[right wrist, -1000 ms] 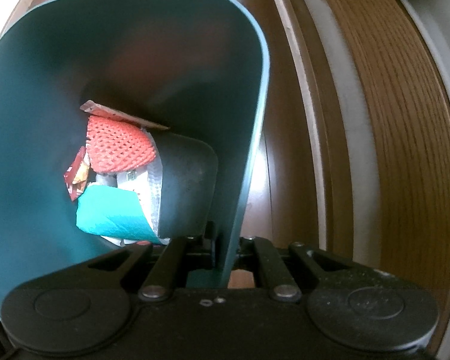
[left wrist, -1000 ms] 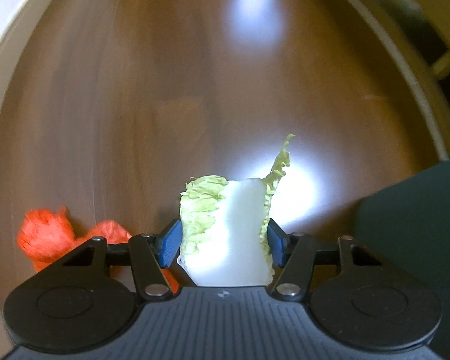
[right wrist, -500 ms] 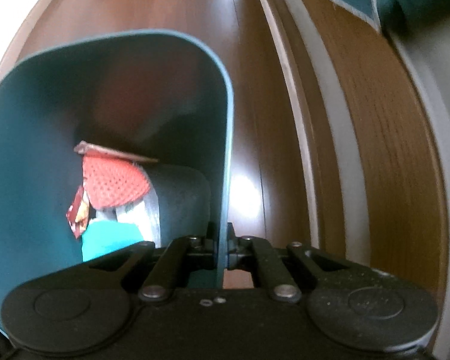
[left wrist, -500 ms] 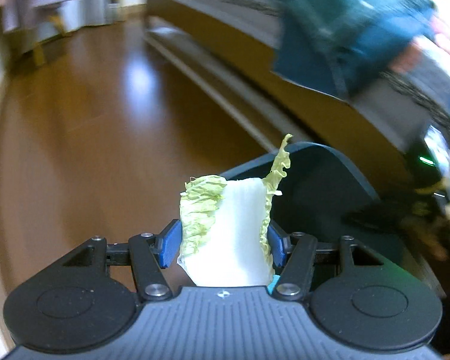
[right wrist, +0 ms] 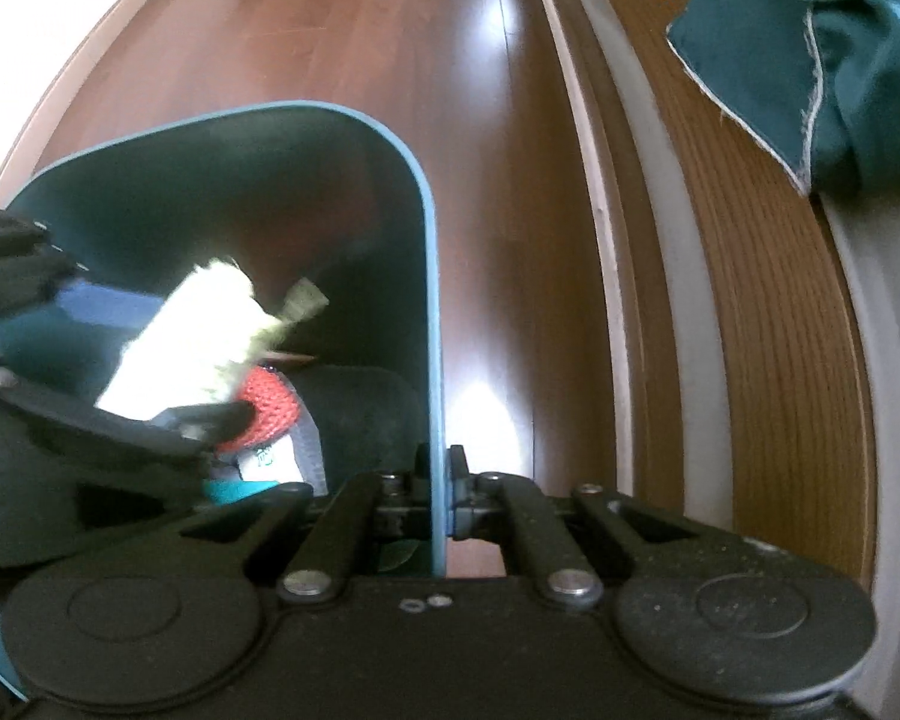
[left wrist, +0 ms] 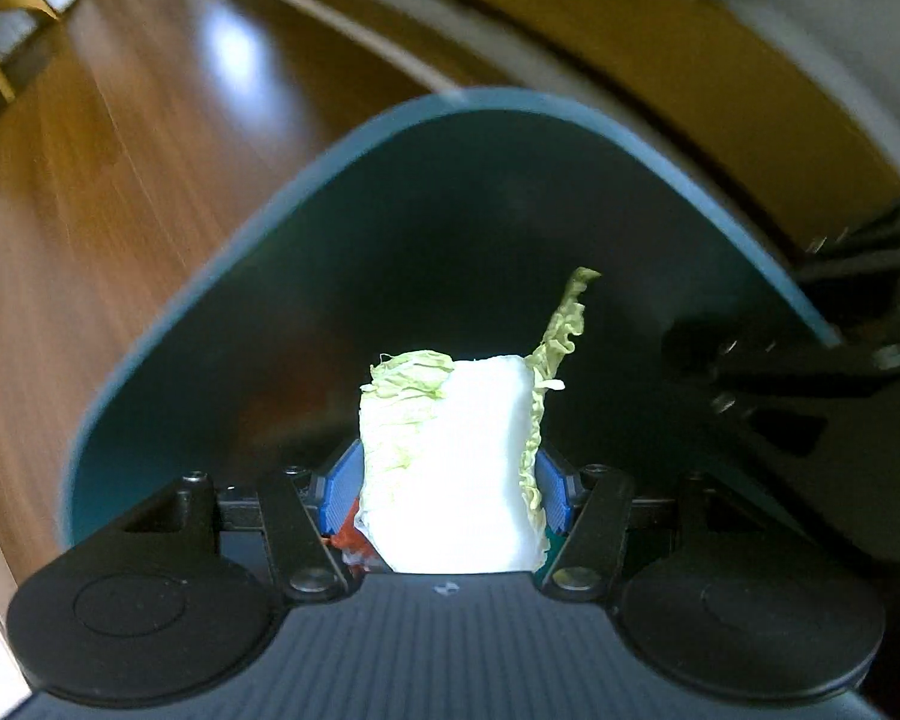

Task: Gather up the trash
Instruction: 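Carry the cabbage leaf into the teal bin and open the left gripper, then lower the left gripper onto the red plastic bag and grasp it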

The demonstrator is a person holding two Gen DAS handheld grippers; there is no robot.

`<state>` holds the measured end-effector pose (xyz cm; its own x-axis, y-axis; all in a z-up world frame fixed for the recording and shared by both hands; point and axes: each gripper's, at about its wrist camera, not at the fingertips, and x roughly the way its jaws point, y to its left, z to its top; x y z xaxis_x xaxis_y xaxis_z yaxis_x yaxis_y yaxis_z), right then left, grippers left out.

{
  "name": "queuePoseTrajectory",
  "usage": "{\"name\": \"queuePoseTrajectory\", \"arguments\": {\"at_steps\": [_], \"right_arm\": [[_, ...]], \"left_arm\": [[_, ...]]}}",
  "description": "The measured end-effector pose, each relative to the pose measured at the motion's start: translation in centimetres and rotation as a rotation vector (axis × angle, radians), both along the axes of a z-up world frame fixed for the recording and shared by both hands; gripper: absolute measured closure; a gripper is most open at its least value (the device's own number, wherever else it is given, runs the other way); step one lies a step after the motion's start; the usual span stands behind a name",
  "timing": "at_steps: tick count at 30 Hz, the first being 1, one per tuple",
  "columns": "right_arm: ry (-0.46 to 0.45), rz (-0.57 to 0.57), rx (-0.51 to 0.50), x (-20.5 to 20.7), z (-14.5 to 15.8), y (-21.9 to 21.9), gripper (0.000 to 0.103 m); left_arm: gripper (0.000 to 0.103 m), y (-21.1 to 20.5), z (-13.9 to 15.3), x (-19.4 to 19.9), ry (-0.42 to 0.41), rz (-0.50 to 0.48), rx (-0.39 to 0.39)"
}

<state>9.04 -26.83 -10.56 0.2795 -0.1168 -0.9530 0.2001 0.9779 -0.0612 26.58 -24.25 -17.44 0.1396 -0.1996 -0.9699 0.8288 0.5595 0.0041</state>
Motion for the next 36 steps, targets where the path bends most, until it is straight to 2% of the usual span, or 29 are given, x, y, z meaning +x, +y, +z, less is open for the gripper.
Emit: {"name": "queuePoseTrajectory", "arguments": {"at_steps": [4,6,11,16,19,23,26,29,36], "right_arm": [[0.013,0.006,0.001,-0.3,-0.2,-0.3,0.101],[0.024,0.003,0.002,-0.2,-0.4,-0.1,0.101],[0.020,-0.006,0.014,-0.4,-0.5,-0.4,0.101],[0.034,-0.052,0.039,-0.3,-1.2,-1.3,0.100],[0.041,-0.061,0.030,0.7,-1.7,-1.1,0.099],[0.037,-0.059,0.022,1.1,-1.8,-0.8,0.098],[0.028,-0.044,0.027,0.7,-1.7,-0.8,0.099],[0.025,-0.023,0.024,0.4,-1.9,-0.8,0.099],[0.033,0.018,-0.008,0.8,-2.9,-0.3,0.096]], "left_arm": [[0.044,-0.9,-2.2,0.6,0.045,0.010,0.059],[0.043,-0.7,-2.5,0.7,0.053,0.031,0.057],[0.041,-0.1,-0.8,0.4,0.054,0.040,-0.006],[0.028,2.5,1.6,-0.2,0.020,0.011,-0.088],[0.028,3.3,2.8,0.0,0.036,0.011,-0.128],[0.028,4.9,5.1,0.8,0.021,0.036,-0.228],[0.028,7.9,7.8,2.4,0.000,0.097,-0.291],[0.028,10.8,9.2,4.8,-0.025,0.179,-0.321],[0.028,18.8,9.9,10.3,-0.113,0.372,-0.282]]}}
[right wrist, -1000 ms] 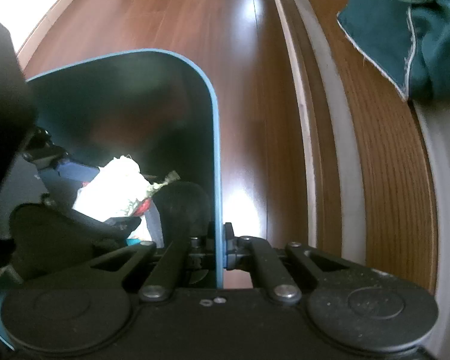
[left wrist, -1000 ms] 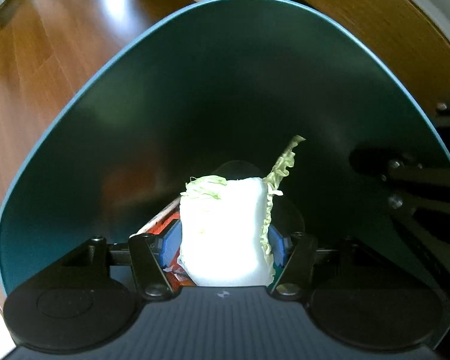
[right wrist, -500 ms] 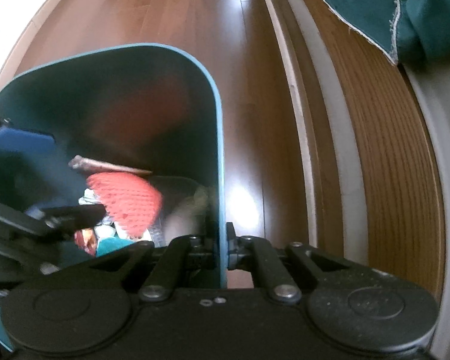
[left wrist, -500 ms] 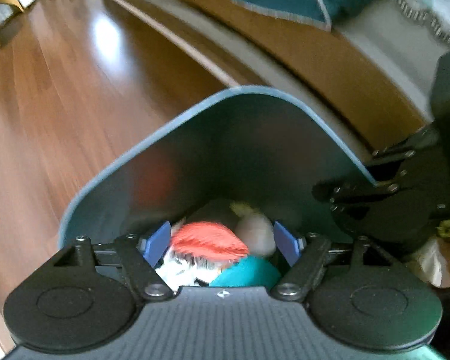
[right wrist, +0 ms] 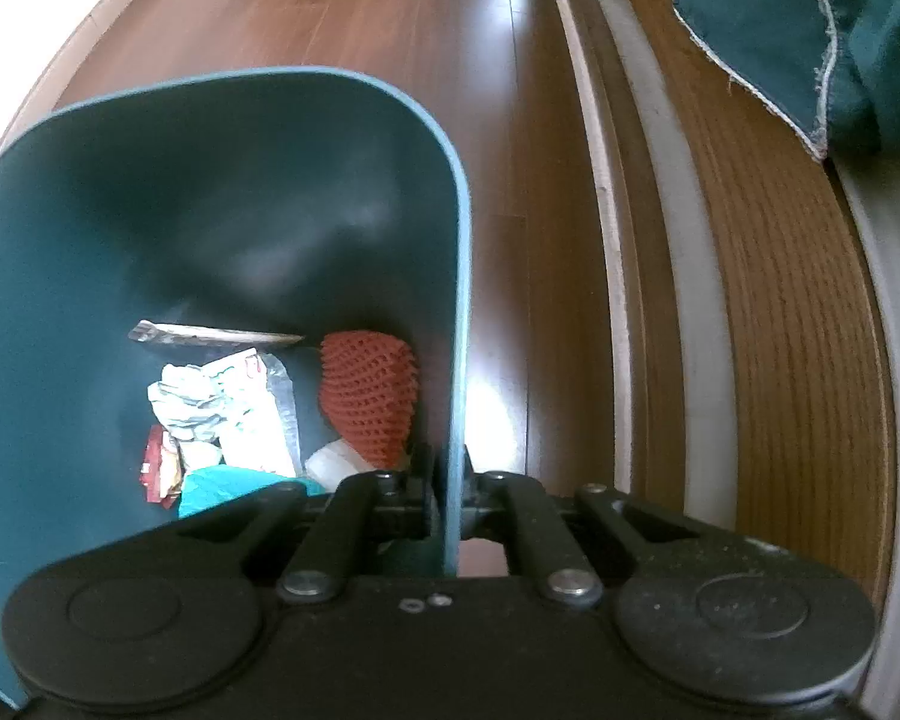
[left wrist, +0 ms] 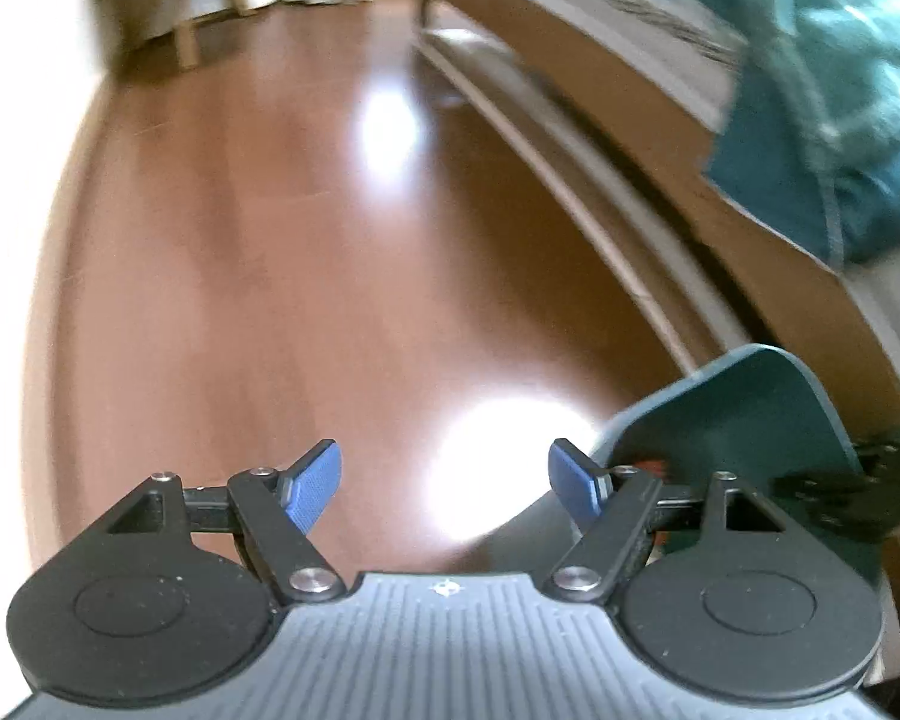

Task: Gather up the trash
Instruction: 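Lower the left gripper onto the red plastic bag and grasp it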

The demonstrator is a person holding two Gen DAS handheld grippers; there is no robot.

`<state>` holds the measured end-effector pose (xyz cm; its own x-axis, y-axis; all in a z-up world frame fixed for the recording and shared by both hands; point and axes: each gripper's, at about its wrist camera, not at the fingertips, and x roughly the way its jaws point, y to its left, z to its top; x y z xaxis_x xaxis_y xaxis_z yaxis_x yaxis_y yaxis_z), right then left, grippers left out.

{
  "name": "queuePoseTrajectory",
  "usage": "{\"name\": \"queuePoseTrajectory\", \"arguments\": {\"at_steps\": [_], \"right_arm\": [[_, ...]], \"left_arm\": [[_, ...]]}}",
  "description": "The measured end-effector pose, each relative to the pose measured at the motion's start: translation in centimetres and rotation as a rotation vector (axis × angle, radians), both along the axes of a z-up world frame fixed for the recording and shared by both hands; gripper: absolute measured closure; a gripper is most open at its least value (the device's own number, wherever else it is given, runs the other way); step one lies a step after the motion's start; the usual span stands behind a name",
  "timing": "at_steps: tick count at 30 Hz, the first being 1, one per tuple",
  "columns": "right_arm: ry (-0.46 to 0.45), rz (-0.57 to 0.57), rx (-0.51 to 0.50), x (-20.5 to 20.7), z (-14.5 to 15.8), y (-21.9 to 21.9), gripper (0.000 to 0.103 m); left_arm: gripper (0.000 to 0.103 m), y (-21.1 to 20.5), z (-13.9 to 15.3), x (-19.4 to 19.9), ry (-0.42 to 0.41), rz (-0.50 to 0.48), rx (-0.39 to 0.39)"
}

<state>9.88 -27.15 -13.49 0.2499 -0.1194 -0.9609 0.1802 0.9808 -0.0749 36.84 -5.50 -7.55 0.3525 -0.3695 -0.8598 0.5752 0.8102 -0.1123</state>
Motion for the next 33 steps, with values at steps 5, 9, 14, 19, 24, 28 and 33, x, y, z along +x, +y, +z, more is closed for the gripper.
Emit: {"name": "queuePoseTrajectory", "arguments": {"at_steps": [5,9,14,19,24,28,33], "right_arm": [[-0.012,-0.018,-0.028,1.5,-0.2,0.0,0.096],[-0.005,0.002,-0.041,2.5,-0.3,-0.1,0.095],[0.013,0.005,-0.037,5.0,0.5,0.1,0.096],[0.006,0.155,-0.122,9.3,2.1,2.7,0.095],[-0.009,0.256,-0.191,12.6,3.6,4.9,0.095],[-0.020,0.269,-0.247,13.8,4.4,5.4,0.097],[-0.028,0.236,-0.289,13.6,4.5,5.1,0.100]], "left_arm": [[0.028,6.8,-1.3,2.0,-0.028,0.136,0.059],[0.026,12.8,-4.6,2.9,-0.005,0.266,0.119],[0.026,17.3,-11.1,3.3,0.101,0.392,0.159],[0.026,19.5,-18.0,3.7,0.203,0.490,0.151],[0.026,22.0,-23.0,4.2,0.272,0.622,0.122],[0.026,22.7,-25.4,5.1,0.280,0.710,0.136],[0.026,23.1,-27.5,5.8,0.305,0.759,0.140]]}}
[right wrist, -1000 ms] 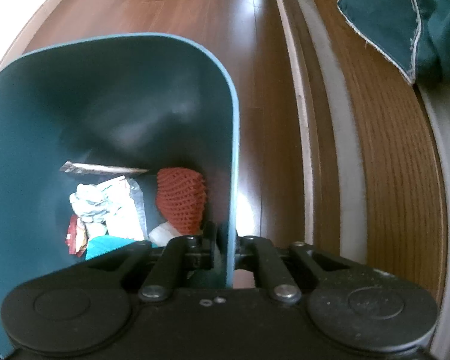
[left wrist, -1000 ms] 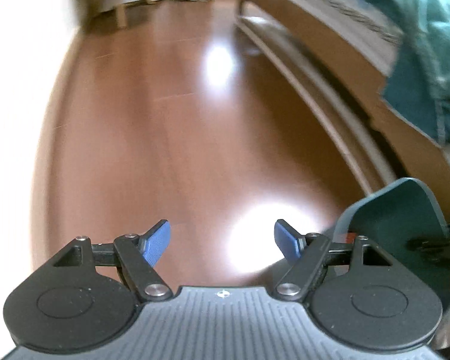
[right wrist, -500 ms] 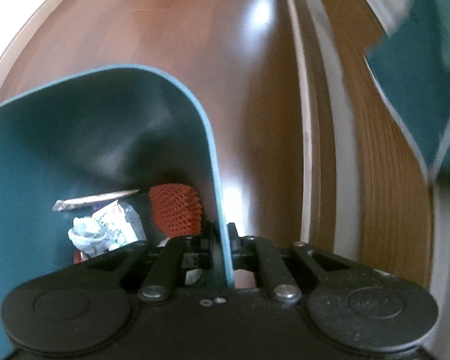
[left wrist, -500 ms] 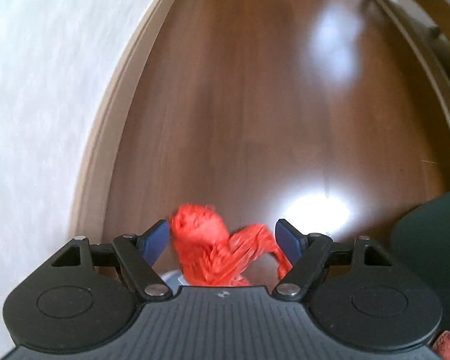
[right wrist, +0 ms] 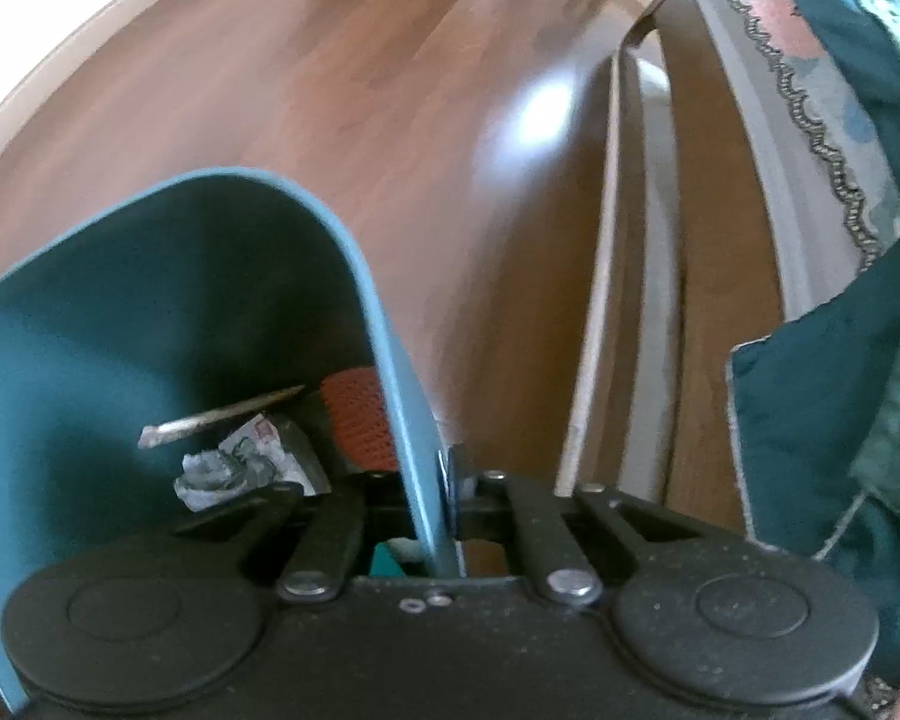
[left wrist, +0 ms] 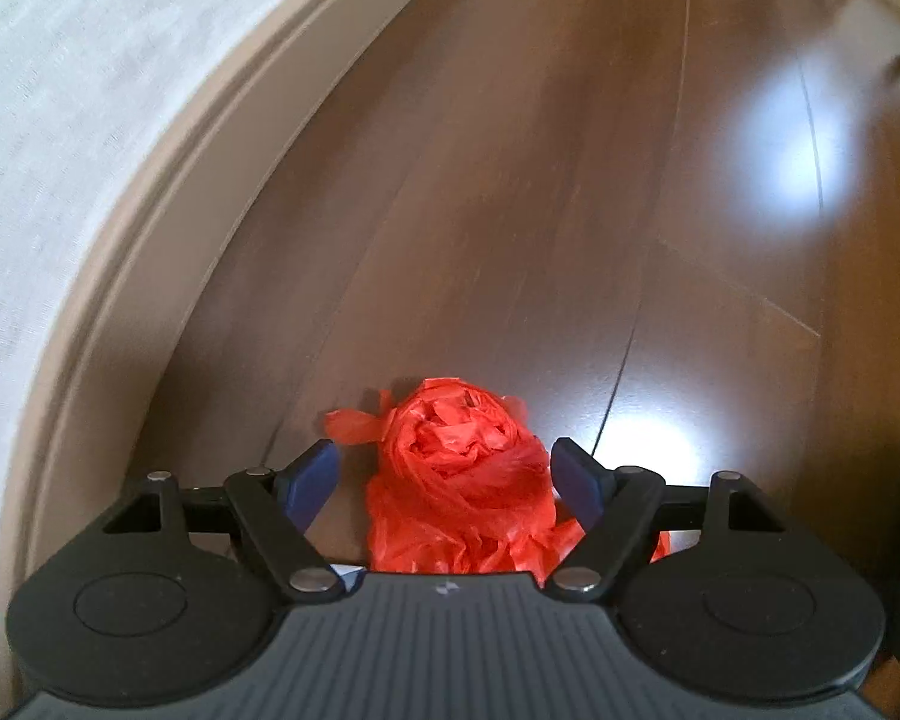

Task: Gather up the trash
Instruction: 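Lower the left gripper onto the red plastic bag and grasp it, then carry the red plastic bag into the teal bin and open the left gripper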

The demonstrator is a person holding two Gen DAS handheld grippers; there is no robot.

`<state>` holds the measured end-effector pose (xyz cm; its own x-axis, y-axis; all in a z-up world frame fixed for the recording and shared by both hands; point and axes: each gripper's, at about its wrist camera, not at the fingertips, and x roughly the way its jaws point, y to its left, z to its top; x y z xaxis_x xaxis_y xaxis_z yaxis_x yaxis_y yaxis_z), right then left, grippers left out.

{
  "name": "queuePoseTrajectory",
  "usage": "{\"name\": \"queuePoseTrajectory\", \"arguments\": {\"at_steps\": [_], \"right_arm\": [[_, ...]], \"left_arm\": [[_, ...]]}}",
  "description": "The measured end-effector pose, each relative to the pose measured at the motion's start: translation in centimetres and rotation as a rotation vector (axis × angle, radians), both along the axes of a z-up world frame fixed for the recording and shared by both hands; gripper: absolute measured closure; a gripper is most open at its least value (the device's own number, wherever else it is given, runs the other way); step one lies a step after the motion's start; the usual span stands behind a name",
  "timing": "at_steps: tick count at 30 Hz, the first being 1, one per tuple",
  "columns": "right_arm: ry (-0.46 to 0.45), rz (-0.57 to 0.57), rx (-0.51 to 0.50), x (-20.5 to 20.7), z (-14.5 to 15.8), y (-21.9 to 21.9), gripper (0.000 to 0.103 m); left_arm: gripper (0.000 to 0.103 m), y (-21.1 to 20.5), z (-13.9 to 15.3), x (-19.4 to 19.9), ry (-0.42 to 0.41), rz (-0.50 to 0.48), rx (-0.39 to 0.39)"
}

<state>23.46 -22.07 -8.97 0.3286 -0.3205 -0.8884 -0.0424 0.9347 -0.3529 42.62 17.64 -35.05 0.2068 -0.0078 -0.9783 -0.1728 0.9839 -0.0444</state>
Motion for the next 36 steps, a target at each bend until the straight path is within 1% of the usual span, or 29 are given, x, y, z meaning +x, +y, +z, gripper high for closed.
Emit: {"name": "queuePoseTrajectory", "arguments": {"at_steps": [3,4,7,8,10,11,15,18,22,24,25,27,31,36], "right_arm": [[-0.006,-0.060,0.003,0.1,0.0,-0.9,0.101],[0.000,-0.062,-0.003,0.4,0.1,-0.9,0.101],[0.014,-0.068,-0.004,-1.1,0.2,-0.9,0.101],[0.019,-0.075,0.003,-0.8,0.4,-0.9,0.100],[0.028,-0.077,0.004,-1.4,0.5,-0.8,0.100],[0.030,-0.082,0.004,-1.7,0.5,-0.9,0.100],[0.036,-0.091,0.001,-2.2,0.8,-0.8,0.099],[0.039,-0.094,-0.005,-2.4,1.0,-0.7,0.099],[0.042,-0.088,-0.015,-2.2,1.0,0.1,0.099],[0.042,-0.081,-0.018,-2.1,1.0,0.4,0.098],[0.041,-0.078,-0.018,-2.0,0.9,0.3,0.098],[0.039,-0.071,-0.020,-2.1,0.7,0.4,0.098],[0.029,-0.054,-0.022,-2.4,0.4,0.4,0.098],[0.022,-0.035,-0.009,-2.5,0.6,0.2,0.098]], "left_arm": [[0.026,-0.4,-0.9,0.3,0.009,0.004,0.006],[0.026,-0.6,-1.2,0.4,0.015,0.011,0.006],[0.026,-1.0,-1.4,0.3,0.007,0.012,0.010],[0.026,-1.0,-1.6,0.2,0.010,0.015,0.008],[0.029,-0.6,-1.9,-0.1,0.010,0.024,0.004],[0.034,-0.5,-2.1,-0.1,0.007,0.027,0.008],[0.037,-0.2,-1.8,-0.2,0.001,0.019,0.026],[0.038,-0.7,-1.0,-0.7,-0.012,0.010,0.032],[0.038,-1.5,1.0,-1.1,-0.047,-0.015,0.018],[0.038,-2.3,2.6,-1.5,-0.071,-0.042,0.012],[0.038,-2.7,3.4,-1.8,-0.101,-0.030,0.041],[0.038,-3.7,5.1,-2.2,-0.127,-0.059,0.029],[0.038,-5.6,9.4,-3.5,-0.172,-0.119,-0.002],[0.038,-7.7,16.4,-6.0,-0.241,-0.208,-0.035]]}}
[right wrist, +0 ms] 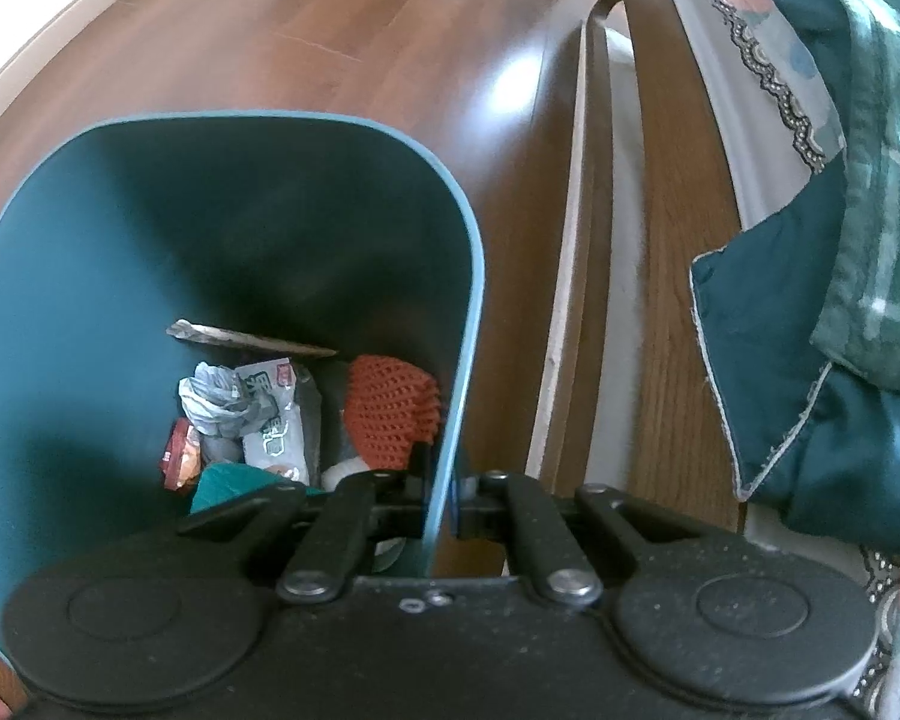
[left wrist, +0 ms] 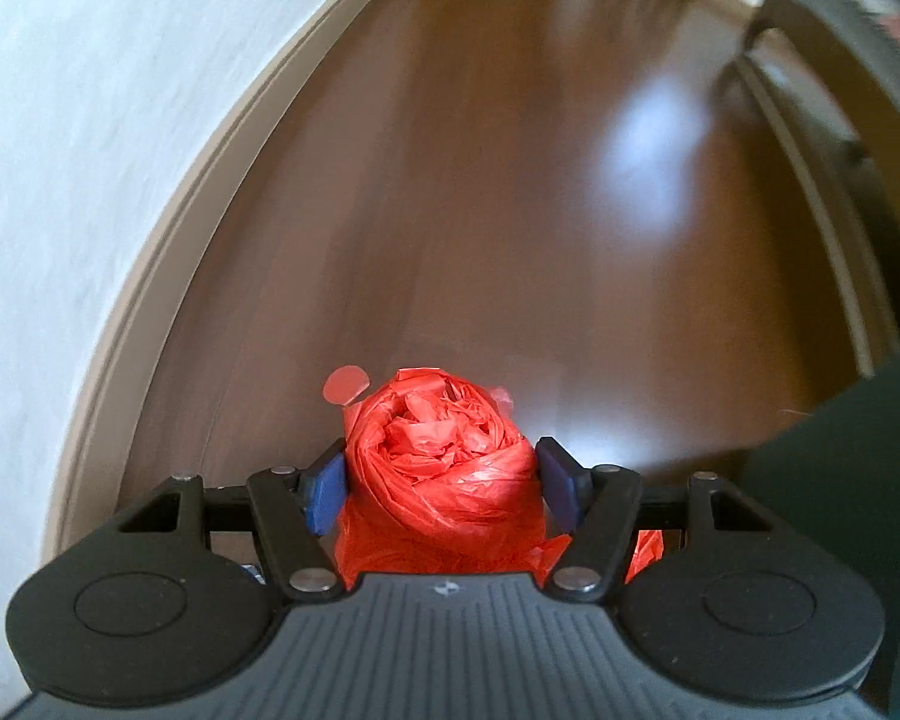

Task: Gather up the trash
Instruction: 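Carry the red plastic bag into the teal bin and open the left gripper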

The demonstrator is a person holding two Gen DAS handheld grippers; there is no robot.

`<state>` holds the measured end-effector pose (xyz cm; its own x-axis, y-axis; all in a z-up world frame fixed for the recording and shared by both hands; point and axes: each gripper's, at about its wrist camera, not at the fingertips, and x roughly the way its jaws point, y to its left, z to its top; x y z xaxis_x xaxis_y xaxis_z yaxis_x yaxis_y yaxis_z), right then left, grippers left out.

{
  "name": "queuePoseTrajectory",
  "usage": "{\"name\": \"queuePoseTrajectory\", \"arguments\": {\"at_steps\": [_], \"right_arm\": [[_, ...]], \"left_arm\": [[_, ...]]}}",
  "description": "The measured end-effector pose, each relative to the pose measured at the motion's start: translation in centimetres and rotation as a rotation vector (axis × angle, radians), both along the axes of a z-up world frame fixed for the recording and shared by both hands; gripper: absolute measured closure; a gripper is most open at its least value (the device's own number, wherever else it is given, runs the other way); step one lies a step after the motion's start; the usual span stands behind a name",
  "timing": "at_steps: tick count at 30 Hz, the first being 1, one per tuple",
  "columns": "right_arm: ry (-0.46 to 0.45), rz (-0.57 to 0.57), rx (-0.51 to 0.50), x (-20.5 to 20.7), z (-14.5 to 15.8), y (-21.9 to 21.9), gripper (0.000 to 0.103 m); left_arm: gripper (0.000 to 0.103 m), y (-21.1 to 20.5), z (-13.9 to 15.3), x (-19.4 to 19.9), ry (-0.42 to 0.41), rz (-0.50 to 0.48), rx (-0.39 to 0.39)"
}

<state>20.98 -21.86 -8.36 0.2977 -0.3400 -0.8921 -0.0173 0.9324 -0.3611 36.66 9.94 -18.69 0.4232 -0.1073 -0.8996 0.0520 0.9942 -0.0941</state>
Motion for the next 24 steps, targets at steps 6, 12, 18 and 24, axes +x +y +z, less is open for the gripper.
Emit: {"name": "queuePoseTrajectory", "arguments": {"at_steps": [6,12,18,24], "right_arm": [[-0.011,0.017,0.017,-0.1,0.4,-0.5,0.098],[-0.011,0.036,0.009,0.0,0.5,-0.4,0.098],[-0.007,0.045,0.016,-0.1,0.6,0.0,0.097],[-0.016,0.045,0.025,-0.3,0.9,-0.2,0.096]], "left_arm": [[0.038,-2.3,8.9,-3.4,-0.110,-0.122,-0.051],[0.038,-7.5,13.5,-6.6,-0.171,-0.274,-0.112],[0.038,-14.0,12.6,-7.9,-0.135,-0.453,-0.125],[0.038,-19.4,9.0,-7.1,-0.080,-0.533,-0.064]]}}
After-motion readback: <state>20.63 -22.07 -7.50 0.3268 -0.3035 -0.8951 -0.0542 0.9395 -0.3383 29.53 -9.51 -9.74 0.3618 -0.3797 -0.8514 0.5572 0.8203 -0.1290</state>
